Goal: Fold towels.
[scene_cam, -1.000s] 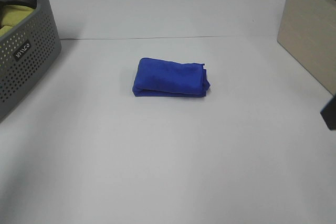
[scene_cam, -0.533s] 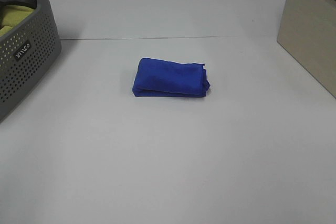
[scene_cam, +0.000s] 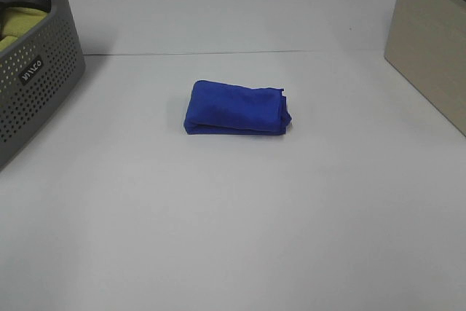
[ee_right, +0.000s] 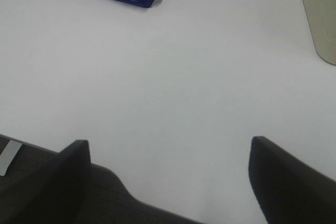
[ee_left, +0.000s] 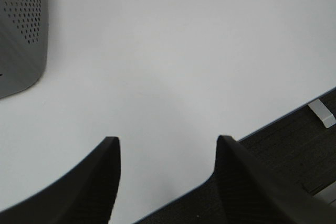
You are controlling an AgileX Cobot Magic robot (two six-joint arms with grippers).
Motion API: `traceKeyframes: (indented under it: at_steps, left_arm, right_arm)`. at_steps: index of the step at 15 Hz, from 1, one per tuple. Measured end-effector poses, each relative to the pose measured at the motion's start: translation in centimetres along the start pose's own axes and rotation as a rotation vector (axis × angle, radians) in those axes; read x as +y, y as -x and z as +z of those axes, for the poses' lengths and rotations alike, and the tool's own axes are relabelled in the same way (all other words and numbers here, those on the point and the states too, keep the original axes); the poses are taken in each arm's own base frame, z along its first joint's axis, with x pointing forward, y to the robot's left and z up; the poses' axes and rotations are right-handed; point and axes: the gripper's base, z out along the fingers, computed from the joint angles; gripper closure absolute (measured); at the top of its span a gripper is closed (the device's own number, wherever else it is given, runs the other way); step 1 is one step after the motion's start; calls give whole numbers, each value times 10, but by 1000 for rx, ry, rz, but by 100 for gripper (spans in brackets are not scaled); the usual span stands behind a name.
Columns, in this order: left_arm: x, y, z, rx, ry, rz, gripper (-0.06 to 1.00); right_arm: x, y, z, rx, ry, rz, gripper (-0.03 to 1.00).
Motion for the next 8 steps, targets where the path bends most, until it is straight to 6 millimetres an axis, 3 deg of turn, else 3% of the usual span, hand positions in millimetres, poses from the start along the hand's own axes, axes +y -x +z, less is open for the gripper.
traceKeyframes:
  at_steps: [8]
  left_arm:
    - [0, 0, 0, -1, -3, 1, 41]
  right_arm:
    - [0, 0, 0, 0, 1, 0, 19]
